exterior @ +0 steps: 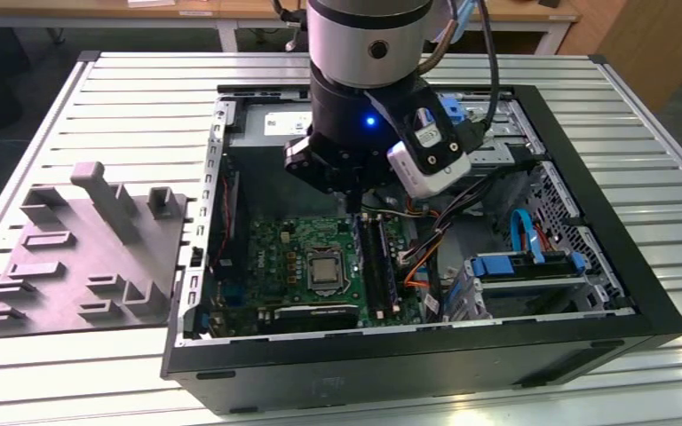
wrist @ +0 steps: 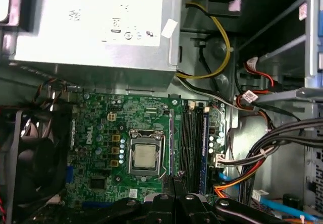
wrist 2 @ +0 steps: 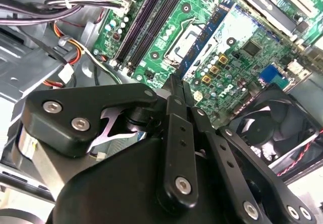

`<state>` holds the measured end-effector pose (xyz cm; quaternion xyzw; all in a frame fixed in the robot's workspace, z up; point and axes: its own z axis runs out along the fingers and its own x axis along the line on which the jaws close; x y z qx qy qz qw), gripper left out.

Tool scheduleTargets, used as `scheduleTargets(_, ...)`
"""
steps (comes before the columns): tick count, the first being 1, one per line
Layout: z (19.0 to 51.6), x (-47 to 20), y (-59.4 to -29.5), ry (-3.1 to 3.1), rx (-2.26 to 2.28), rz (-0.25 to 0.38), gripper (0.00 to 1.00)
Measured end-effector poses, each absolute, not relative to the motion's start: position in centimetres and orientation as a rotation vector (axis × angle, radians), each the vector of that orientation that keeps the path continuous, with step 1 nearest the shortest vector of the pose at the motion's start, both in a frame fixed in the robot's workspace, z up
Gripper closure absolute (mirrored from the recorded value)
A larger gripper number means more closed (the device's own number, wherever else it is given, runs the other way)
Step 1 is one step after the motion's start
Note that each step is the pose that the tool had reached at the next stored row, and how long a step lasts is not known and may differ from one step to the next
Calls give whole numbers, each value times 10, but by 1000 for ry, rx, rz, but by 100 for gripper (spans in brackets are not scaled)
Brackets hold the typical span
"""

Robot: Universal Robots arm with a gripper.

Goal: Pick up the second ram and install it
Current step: 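Insert the second ram into the second slot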

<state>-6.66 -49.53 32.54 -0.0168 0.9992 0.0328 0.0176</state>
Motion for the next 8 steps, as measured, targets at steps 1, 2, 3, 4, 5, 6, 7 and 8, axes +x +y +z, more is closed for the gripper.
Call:
scheduleTargets(1,325,-67,-495,3104,-52,102,89)
scheduleTargets(2,325,-67,-495,3104,-52,102,89)
scheduleTargets(3,325,-66,-495,3104,-52,102,89)
scheduleTargets(4,325,-66,-495,3104,-51,102,89)
scheduleTargets(5,325,-64,-495,3104,-52,102,89)
scheduleTargets(6,324,-62,-495,3104,-52,102,89)
scheduleTargets(7,324,-59,-495,3104,-52,102,89)
scheduleTargets(8,324,-57,-495,3105,-52,102,89)
